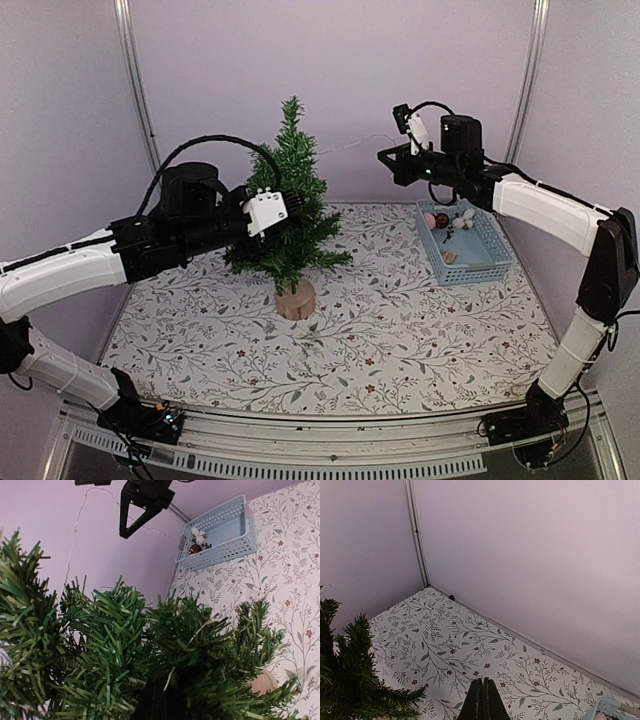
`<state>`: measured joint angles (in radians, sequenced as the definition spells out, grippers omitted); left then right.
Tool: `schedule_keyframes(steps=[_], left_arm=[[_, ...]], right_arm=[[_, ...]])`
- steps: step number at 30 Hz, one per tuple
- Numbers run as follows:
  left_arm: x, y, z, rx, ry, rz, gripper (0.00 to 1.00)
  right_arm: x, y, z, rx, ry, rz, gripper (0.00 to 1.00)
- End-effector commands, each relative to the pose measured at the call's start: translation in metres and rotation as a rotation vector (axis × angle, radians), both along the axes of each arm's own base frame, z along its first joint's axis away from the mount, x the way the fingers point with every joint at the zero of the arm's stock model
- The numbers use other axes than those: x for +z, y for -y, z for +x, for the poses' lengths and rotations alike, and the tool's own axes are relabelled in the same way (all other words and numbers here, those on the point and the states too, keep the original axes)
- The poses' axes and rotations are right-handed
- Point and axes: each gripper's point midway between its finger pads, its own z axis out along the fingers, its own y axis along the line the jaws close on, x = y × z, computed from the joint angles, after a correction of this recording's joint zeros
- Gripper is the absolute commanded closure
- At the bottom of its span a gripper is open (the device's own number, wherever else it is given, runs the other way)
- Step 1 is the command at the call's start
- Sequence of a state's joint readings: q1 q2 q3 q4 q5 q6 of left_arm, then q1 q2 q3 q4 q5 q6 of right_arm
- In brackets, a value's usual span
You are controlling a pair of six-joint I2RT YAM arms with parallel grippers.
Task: Decorate the small christmas tree
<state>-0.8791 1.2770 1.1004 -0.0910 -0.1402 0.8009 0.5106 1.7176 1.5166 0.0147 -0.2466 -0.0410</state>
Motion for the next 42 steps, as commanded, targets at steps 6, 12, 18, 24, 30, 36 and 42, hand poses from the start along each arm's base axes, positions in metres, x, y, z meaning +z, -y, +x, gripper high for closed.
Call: schedule_keyframes(steps=[6,12,18,24,30,36,42], left_arm=[[-0.005,0.007,-0.002,-0.01,-0.028,0.024,1.0],[-0.007,0.006,-0.001,-0.008,-0.044,0.015,1.0],[-0.015,0.004,0.002,-0.004,-0.076,0.004,1.0],[-0.022,0.002,0.009,0.007,-0.106,0.003,1.0],[-0.029,-0.003,0.014,0.027,-0.13,0.011,1.0],[-0.03,-0.005,0.013,0.03,-0.126,0.024,1.0],[-0.014,-0.006,0.001,0.003,-0.104,-0.017,0.92]], right_arm=[[0.01,-0.002,-0.018,0.036,0.013,0.007,1.0],[-0.007,0.008,-0.038,0.037,-0.011,0.009,1.0],[-0.045,0.011,-0.048,0.046,-0.083,-0.003,1.0],[-0.077,-0.001,-0.053,0.081,-0.14,-0.026,1.0],[-0.108,-0.015,-0.061,0.108,-0.2,-0.064,1.0],[-0.124,-0.02,-0.07,0.126,-0.233,-0.086,1.0],[-0.11,-0.024,-0.072,0.136,-0.211,-0.077,1.0]])
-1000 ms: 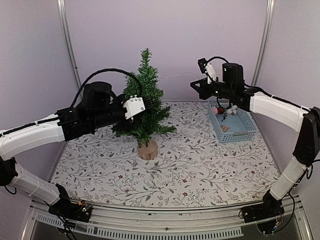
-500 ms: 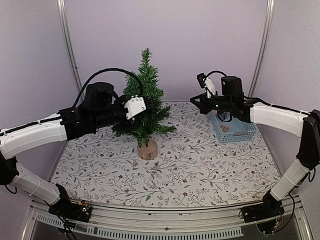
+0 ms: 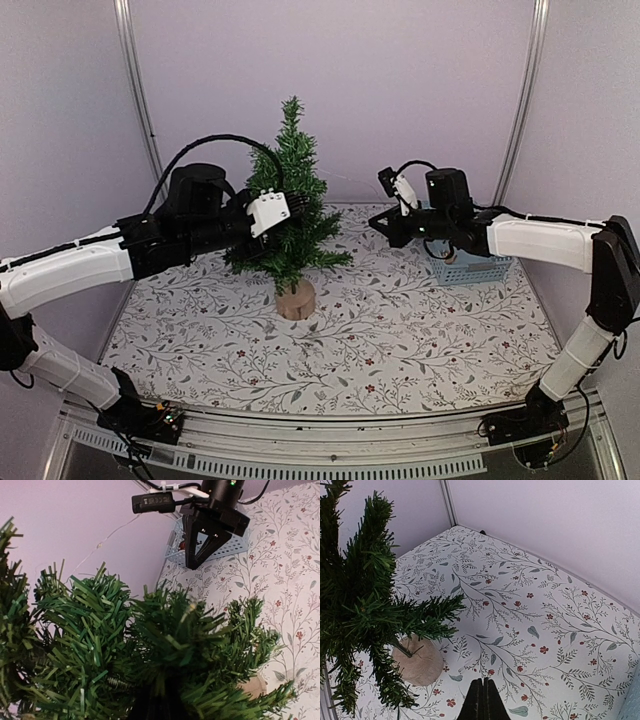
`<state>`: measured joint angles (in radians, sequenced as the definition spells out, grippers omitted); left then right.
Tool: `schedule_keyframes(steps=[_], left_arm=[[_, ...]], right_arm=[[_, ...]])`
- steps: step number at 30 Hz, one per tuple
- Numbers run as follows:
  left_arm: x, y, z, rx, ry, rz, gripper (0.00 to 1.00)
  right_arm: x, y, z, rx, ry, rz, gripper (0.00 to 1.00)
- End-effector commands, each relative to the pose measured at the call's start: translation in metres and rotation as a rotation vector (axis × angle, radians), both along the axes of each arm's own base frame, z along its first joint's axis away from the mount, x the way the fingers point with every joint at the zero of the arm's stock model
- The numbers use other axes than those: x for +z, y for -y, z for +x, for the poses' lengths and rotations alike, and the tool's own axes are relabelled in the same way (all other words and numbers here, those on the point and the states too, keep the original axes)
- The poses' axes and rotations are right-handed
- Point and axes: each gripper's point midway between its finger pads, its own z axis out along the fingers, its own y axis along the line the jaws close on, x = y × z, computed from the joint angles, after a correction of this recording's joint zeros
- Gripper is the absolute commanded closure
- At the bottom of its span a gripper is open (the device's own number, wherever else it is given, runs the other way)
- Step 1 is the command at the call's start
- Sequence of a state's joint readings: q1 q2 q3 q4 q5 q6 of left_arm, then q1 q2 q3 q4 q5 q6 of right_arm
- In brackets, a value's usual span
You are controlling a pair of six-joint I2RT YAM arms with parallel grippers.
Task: Decorate the small christmas tree
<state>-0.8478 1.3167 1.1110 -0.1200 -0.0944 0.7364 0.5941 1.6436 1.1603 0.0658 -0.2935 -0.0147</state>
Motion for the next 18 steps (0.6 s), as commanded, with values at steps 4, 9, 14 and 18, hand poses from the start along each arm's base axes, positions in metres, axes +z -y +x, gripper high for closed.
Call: schedule_keyframes(steps=[4,9,14,18], left_arm=[[0.016,-0.011,-0.017,-0.013,0.011,-0.039,0.83],[0.028,-0.018,-0.024,-0.012,0.03,-0.073,0.7],[0.039,-0.023,-0.034,-0.026,0.04,-0.116,0.57],[0.045,-0.027,-0.044,-0.044,0.04,-0.145,0.49]], right_arm=[[0.017,-0.007,-0.003,0.015,0.017,0.022,1.0],[0.023,-0.008,-0.003,0.018,0.026,0.03,1.0],[0.028,-0.01,-0.004,0.028,0.031,0.035,1.0],[0.029,-0.012,-0.006,0.037,0.033,0.034,1.0]])
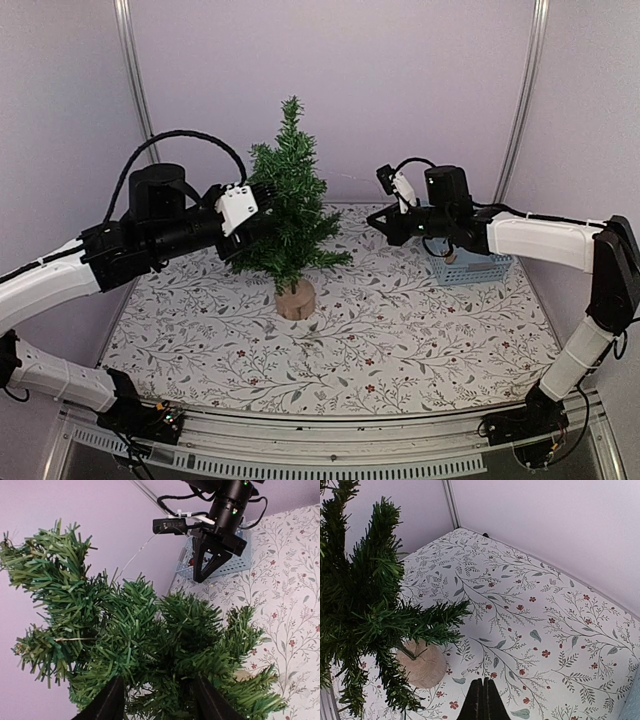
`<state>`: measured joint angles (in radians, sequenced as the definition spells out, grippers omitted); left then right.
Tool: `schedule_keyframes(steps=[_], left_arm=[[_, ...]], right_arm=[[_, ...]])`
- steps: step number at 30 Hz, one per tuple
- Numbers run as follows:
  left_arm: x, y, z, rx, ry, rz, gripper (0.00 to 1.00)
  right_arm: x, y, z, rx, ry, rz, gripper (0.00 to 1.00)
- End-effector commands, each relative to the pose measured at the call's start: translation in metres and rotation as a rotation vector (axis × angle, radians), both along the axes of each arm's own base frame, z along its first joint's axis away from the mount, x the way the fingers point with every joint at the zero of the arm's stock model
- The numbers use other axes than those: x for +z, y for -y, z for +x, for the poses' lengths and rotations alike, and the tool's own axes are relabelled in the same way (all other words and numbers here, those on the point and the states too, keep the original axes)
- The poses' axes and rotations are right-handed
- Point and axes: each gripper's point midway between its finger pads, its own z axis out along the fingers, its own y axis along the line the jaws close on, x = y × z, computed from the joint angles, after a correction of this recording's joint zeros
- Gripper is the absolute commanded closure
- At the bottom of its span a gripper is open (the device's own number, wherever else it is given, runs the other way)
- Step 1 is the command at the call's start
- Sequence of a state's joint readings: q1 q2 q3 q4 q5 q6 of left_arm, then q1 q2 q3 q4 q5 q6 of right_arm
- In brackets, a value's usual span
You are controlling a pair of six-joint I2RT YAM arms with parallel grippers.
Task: Decorate the small christmas tree
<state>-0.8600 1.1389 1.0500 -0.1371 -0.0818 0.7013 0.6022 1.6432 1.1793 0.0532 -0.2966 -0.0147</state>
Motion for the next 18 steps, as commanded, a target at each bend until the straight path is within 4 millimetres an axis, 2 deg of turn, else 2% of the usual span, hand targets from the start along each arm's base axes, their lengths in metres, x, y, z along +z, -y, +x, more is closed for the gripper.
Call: schedule_keyframes(steps=[1,6,8,13,18], left_arm=[[0.01,-0.003,-0.016,-0.035,0.004,-0.054,0.48],[0.02,-0.008,-0.037,-0.058,0.03,-0.136,0.45],[0.012,-0.009,-0.048,-0.055,0.035,-0.142,0.45],[-0.003,-0.009,-0.071,-0.038,0.063,-0.168,0.45],[-0.019,-0.007,-0.084,-0.049,0.025,-0.179,0.46]], right_arm=[[0.022,-0.008,-0.005,0.031,0.027,0.028,1.0],[0.023,-0.008,-0.008,0.041,0.022,0.029,1.0],[0.022,-0.008,-0.01,0.044,0.017,0.027,0.98],[0.013,-0.006,-0.012,0.044,0.002,0.015,0.84],[0.003,-0.004,-0.017,0.05,-0.016,0.006,0.71]])
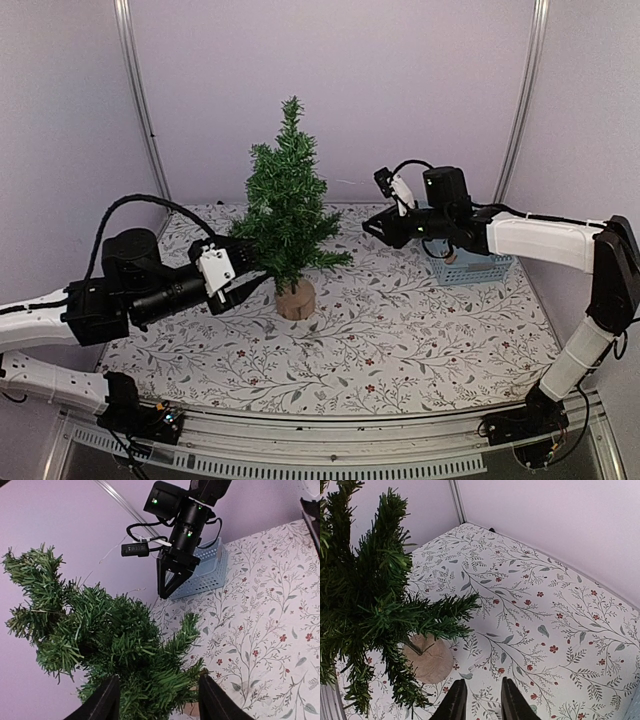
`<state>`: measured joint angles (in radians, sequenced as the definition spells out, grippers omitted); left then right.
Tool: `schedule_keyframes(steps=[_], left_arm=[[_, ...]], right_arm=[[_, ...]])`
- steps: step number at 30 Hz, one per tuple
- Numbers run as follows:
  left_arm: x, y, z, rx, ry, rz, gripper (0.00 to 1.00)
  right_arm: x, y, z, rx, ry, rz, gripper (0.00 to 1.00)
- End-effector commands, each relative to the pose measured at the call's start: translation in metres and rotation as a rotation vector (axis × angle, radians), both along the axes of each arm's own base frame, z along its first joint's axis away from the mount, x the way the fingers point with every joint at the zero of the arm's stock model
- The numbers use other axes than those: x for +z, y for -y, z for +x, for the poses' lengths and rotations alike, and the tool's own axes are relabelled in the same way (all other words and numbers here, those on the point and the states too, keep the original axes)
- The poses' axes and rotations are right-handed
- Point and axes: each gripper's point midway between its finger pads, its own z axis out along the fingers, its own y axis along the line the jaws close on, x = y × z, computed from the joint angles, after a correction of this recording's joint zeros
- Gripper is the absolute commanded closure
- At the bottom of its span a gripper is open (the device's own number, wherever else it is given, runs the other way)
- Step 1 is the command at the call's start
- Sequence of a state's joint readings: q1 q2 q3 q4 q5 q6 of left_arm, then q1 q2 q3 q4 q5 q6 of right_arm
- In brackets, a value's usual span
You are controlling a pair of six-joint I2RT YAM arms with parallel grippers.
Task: Decorate the small christmas tree
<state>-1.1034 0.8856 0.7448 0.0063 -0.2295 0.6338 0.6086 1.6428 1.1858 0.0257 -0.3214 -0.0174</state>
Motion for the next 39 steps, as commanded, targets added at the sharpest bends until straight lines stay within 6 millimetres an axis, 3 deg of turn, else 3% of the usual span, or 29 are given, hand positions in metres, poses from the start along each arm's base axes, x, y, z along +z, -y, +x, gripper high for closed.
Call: schedule_keyframes(steps=[1,4,7,24,32,39], left_arm=[[0.003,-0.003,-0.005,0.033,-0.012,-0.075,0.46],[-0.007,-0.001,-0.012,0.024,-0.023,-0.07,0.46],[-0.016,0.0,-0.015,0.022,-0.04,-0.06,0.45],[-0.025,0.001,-0.015,0.024,-0.048,-0.056,0.45],[-0.025,0.0,-0.014,0.03,-0.043,-0.057,0.45],[-0.026,0.0,-0.014,0.034,-0.037,-0.055,0.45]], right_arm=[[0.005,0.0,-0.011,0.026,0.002,0.013,0.66],[0.004,0.001,-0.018,0.042,-0.004,0.028,0.48],[0.007,0.003,-0.025,0.049,0.0,0.039,0.4],[0.018,0.019,-0.048,0.067,-0.03,0.115,0.23],[0.014,0.033,-0.058,0.062,-0.049,0.142,0.27],[-0.003,0.042,-0.061,0.045,-0.084,0.144,0.45]])
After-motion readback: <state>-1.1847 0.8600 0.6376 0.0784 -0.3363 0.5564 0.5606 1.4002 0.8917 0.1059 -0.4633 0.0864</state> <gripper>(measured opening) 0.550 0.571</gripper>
